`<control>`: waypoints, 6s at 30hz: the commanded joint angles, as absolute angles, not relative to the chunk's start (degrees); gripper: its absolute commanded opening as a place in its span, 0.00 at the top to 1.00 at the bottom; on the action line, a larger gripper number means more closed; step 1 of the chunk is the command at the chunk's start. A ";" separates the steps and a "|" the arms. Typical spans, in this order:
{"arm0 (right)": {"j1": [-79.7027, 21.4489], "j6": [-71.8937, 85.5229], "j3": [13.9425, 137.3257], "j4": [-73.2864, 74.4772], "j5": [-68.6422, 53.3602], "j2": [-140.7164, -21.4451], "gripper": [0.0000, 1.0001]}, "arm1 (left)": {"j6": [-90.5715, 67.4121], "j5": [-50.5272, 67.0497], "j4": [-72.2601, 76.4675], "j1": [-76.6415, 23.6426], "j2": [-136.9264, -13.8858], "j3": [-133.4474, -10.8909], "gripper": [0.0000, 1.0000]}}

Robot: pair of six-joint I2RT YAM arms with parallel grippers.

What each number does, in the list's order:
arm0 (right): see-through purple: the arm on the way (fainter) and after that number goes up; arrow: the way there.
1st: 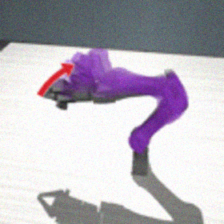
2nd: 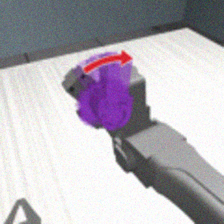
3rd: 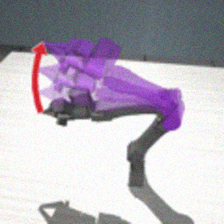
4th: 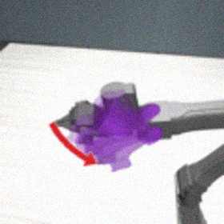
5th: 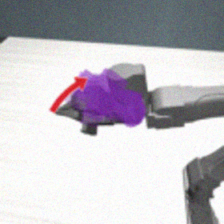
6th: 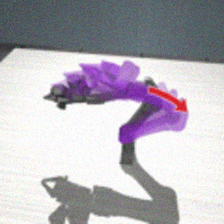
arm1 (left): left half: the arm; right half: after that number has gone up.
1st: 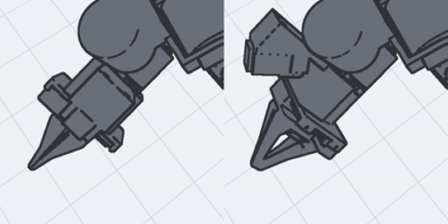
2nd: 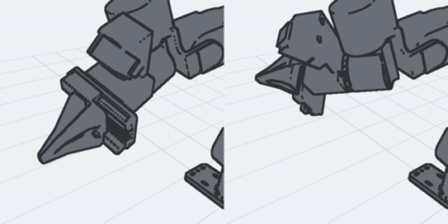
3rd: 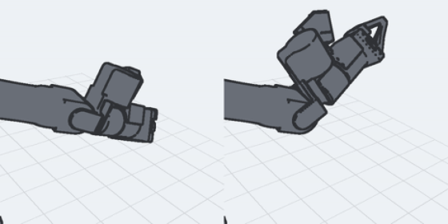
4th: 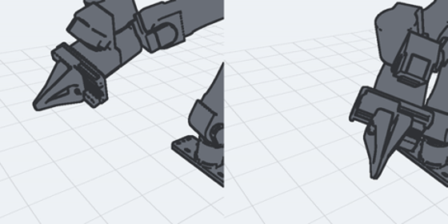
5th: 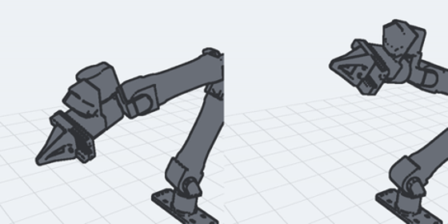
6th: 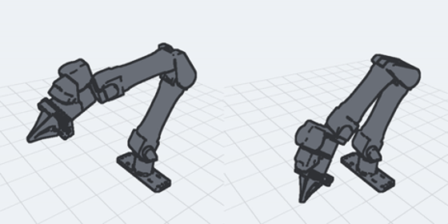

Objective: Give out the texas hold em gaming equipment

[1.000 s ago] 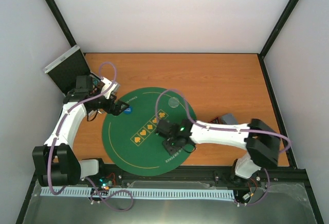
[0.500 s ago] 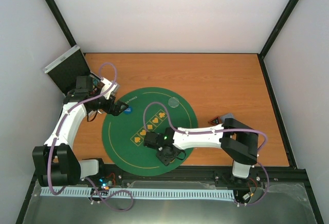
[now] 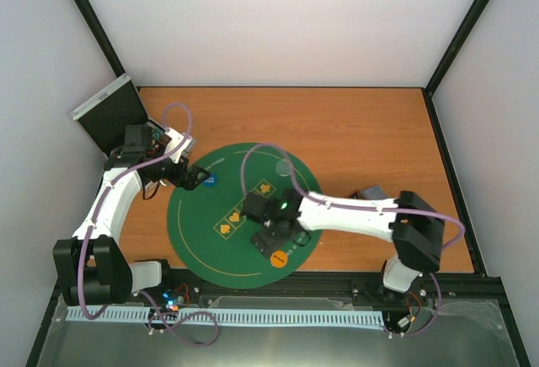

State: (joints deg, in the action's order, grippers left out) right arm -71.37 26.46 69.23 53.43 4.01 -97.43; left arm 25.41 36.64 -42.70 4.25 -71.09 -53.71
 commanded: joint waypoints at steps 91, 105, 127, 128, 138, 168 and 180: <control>-36.48 9.75 102.75 42.72 -19.72 -109.12 0.00 | 43.47 8.70 -28.88 28.15 -105.66 -72.42 0.52; -36.47 7.30 104.33 45.35 -19.16 -110.55 0.00 | 43.20 7.05 -28.99 27.83 -106.50 -70.33 0.50; -36.47 6.08 102.12 46.73 -16.48 -109.79 0.00 | 44.15 9.96 -32.43 26.89 -109.34 -74.89 0.44; -36.47 5.95 102.07 46.87 -16.22 -109.77 0.00 | 44.44 10.07 -32.67 26.89 -109.57 -74.88 0.44; -36.47 5.71 101.85 47.53 -15.43 -109.90 0.00 | 46.35 12.14 -35.56 26.56 -108.92 -72.39 0.46; -36.47 5.20 101.47 48.34 -14.16 -109.95 0.00 | 46.72 6.21 -33.53 26.46 -111.72 -74.41 0.39; -36.48 4.92 101.46 48.68 -13.76 -109.45 0.00 | 44.19 6.05 -32.98 27.44 -111.62 -78.49 0.44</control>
